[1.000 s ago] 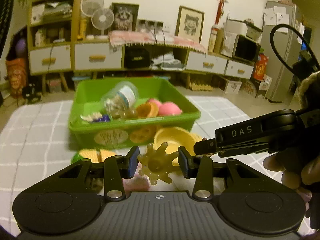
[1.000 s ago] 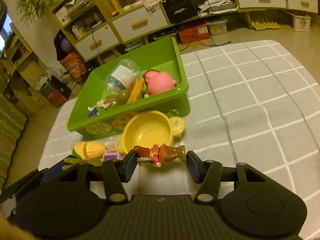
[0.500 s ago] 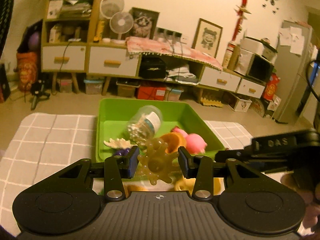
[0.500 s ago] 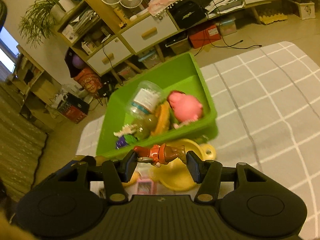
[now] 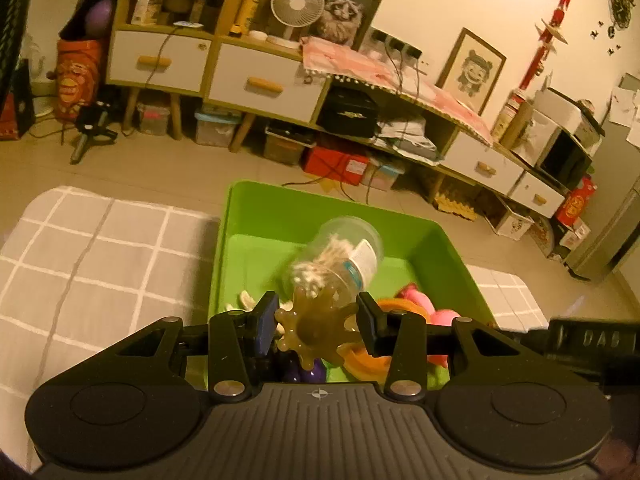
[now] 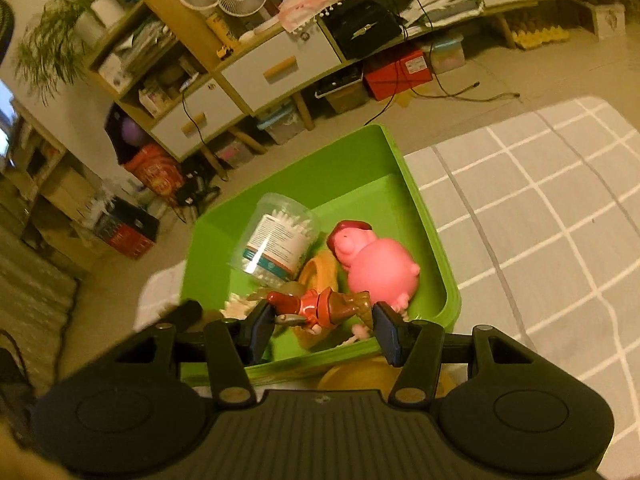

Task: Organize rigid objects
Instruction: 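Open the left tool to drop the rubber hand while the right tool drops the figurine into the bin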

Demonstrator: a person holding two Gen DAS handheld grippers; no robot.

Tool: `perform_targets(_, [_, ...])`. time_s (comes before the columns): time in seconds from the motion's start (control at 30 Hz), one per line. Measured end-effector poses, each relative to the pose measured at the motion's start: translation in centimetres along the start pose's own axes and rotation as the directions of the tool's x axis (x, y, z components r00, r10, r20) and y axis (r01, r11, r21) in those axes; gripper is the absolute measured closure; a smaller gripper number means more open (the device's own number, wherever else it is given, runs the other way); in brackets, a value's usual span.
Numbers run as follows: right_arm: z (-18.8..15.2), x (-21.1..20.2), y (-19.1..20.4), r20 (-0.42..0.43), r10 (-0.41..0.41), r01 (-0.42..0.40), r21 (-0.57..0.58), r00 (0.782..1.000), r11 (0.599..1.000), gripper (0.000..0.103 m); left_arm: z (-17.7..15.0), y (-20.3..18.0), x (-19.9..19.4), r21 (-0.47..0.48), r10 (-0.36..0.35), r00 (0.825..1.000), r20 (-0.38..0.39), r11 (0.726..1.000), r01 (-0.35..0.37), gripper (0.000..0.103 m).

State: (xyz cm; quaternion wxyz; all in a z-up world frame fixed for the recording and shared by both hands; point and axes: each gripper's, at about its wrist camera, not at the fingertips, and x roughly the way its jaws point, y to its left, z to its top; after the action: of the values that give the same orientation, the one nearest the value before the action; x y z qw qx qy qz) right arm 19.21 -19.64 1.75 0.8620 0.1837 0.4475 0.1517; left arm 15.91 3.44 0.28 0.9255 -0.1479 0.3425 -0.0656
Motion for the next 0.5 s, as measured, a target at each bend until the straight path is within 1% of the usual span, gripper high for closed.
perform_targets(0.1, [-0.1,0.6,0.5,-0.002,-0.02,0.02,-0.027,1.0,0.999,0.075,0.4,0.3,0.2,-0.007,0.017,1.0,0.003,1.0,-0.017,0.055])
perform_targets(0.33, [0.1,1.9,1.5,-0.004,-0.039,0.039,-0.038,0.999,0.999,0.075,0.7,0.6,0.5,-0.011,0.051,0.998,0.025,0.999,-0.051,0.055])
perform_targets(0.5, [0.2,2.6,2.4,0.0,-0.029,0.029,-0.043,1.0,0.999,0.074,0.6,0.7,0.8,-0.018,0.058,0.998,0.022,0.998,-0.057,0.056])
